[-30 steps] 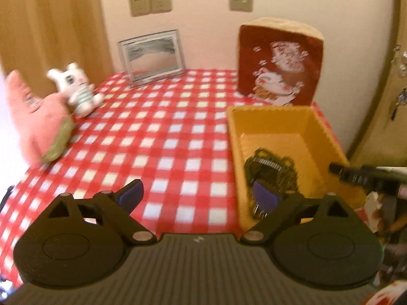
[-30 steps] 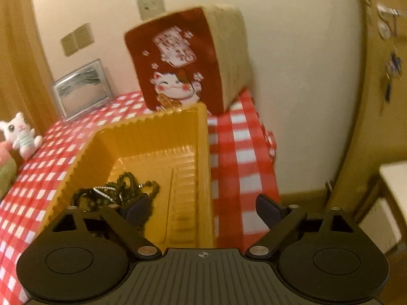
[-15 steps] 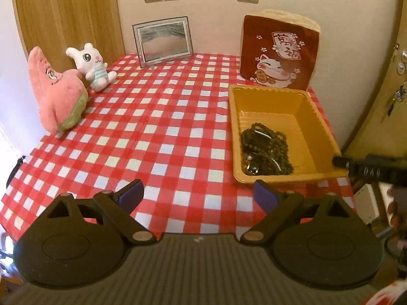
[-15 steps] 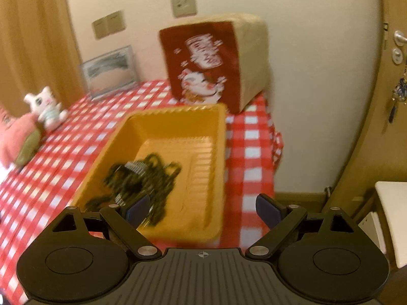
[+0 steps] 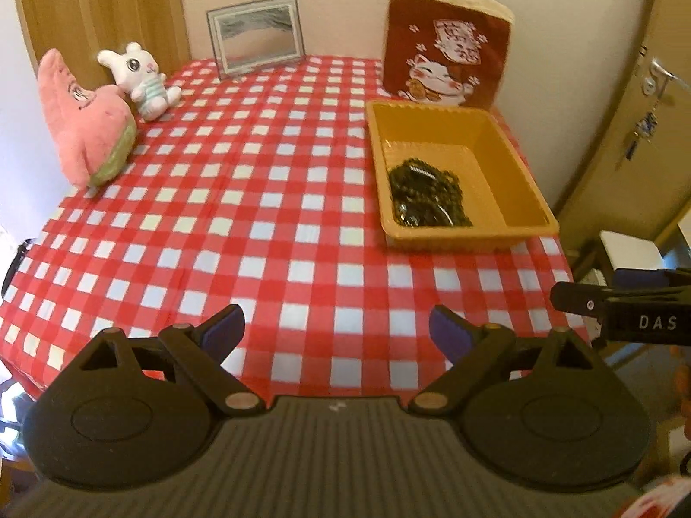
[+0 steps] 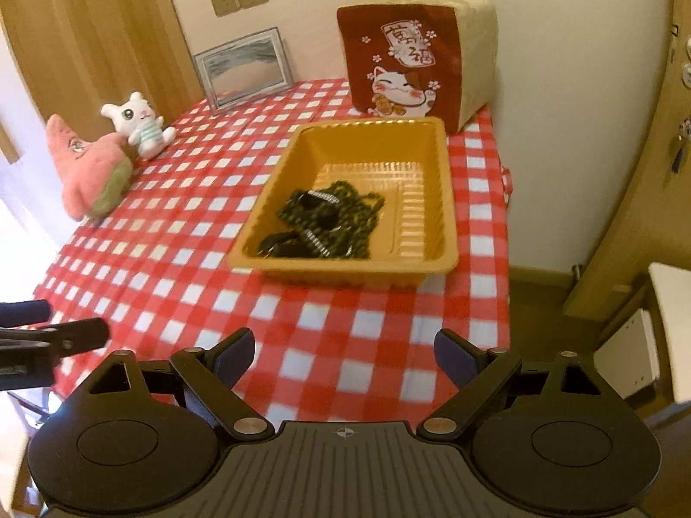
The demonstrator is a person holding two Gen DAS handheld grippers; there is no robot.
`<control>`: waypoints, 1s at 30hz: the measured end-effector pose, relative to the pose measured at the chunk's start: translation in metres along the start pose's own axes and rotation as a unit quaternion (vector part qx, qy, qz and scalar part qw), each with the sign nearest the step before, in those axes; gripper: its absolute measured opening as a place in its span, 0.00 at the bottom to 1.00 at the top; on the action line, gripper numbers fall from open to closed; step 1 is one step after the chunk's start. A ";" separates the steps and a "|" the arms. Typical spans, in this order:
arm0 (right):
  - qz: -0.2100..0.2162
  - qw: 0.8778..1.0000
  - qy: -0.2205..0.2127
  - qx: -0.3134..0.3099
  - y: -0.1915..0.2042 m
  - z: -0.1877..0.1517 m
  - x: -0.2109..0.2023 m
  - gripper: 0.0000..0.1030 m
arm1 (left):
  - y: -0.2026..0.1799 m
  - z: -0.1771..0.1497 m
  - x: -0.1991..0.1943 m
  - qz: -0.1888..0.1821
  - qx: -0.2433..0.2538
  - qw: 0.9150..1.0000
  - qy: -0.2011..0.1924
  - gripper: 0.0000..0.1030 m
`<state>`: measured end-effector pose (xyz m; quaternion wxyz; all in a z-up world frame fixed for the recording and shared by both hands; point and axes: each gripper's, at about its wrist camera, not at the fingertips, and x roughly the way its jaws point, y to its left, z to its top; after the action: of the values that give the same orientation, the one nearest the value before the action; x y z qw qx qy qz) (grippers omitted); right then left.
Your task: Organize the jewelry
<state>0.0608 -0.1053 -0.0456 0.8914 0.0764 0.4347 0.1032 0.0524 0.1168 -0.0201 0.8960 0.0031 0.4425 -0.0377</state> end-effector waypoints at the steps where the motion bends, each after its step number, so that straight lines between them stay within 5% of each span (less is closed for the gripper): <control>1: -0.003 1.000 0.000 0.002 0.003 -0.004 -0.003 0.87 | 0.000 -0.002 -0.001 -0.004 0.002 1.000 0.003 0.89; 15: -0.022 1.000 0.006 0.018 0.018 -0.031 -0.023 0.87 | 0.000 -0.015 -0.011 -0.043 0.025 0.999 0.006 0.89; 30: -0.023 1.000 0.000 0.013 0.025 -0.033 -0.029 0.87 | -0.001 -0.017 -0.014 -0.046 0.027 0.999 0.005 0.89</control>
<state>0.0147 -0.0866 -0.0382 0.8925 0.0779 0.4377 0.0769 0.0306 0.1172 -0.0197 0.8908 0.0070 0.4451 -0.0911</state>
